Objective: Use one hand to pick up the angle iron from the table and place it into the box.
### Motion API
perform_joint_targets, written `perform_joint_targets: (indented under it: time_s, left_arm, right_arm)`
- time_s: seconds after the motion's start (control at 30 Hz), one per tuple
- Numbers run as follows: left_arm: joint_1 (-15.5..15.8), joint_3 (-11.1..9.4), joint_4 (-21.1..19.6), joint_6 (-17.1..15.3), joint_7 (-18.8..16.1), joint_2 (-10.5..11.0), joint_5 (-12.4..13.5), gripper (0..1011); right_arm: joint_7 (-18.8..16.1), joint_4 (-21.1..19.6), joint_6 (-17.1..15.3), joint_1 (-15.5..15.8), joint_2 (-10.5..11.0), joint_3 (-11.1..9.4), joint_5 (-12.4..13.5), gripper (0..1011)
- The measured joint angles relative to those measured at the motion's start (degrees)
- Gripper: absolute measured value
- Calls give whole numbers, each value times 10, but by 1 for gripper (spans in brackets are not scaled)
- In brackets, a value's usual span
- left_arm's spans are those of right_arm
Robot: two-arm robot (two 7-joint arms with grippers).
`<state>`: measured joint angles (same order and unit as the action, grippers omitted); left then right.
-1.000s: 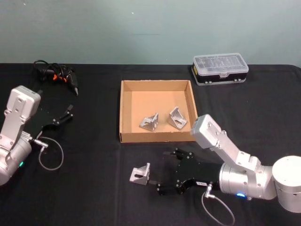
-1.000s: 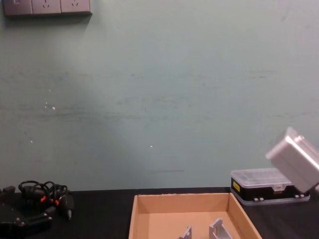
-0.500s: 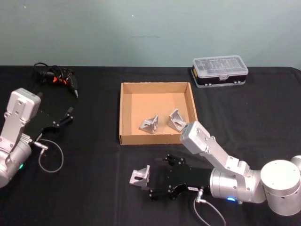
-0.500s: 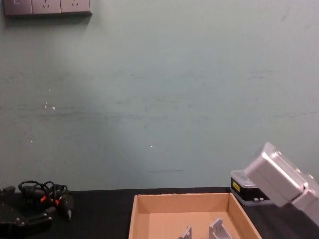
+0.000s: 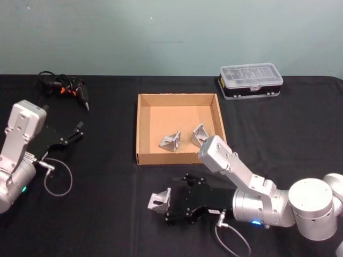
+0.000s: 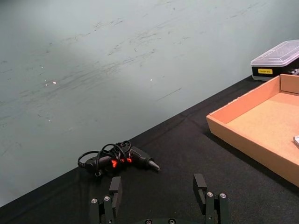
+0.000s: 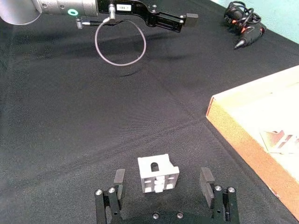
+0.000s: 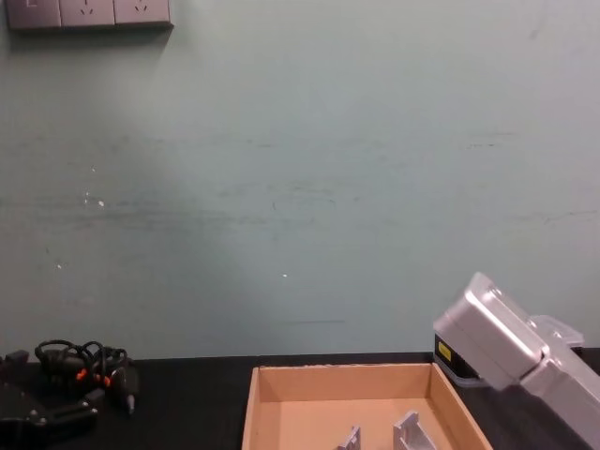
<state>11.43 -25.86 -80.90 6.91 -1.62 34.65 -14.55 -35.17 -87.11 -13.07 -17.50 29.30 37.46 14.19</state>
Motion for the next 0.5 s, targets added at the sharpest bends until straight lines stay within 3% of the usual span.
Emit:
perform_joint_targets:
  time_s: [0.43,0.5]
  left_arm:
    - [0,0,0,0,0,0,0,1000]
    - [0,0,0,0,0,0,0,1000]
  right_arm:
    - [-1,11,1,-7,-8,5,-4,1003]
    - [-1,12,1,-7,-9,5,-4,968]
